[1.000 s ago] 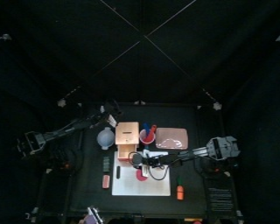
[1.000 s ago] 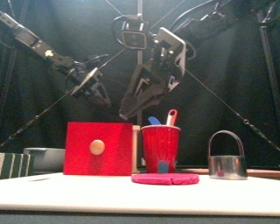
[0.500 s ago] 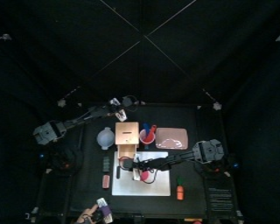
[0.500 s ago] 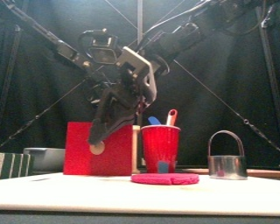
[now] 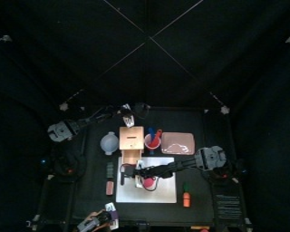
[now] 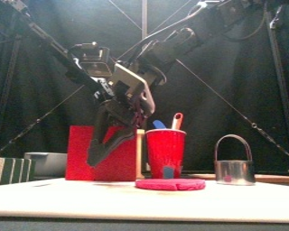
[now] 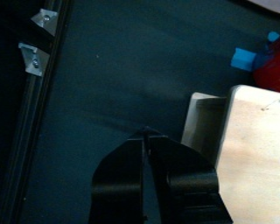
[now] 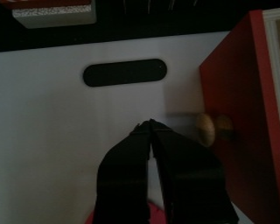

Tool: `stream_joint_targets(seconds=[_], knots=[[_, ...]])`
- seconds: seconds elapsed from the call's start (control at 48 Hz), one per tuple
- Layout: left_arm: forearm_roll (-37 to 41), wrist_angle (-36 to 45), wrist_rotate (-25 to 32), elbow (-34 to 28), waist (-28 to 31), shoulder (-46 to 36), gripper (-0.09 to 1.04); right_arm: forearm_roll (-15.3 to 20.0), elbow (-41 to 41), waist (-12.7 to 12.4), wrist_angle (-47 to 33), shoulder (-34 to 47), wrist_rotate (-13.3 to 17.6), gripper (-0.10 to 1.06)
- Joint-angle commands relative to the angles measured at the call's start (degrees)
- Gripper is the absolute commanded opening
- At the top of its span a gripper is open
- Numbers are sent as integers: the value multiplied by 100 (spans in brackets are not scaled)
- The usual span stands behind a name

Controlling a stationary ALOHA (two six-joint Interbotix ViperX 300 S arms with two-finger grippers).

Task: Get the cutter from the drawer then cut the dough then place the extra dough in the bowl
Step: Shut the drawer

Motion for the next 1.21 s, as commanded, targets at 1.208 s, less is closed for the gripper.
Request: stream_joint_targets(seconds=[1.208], knots=[[141,466,53,35,-18,62,43,-1151,-668,-1037,633,-18,9,29]])
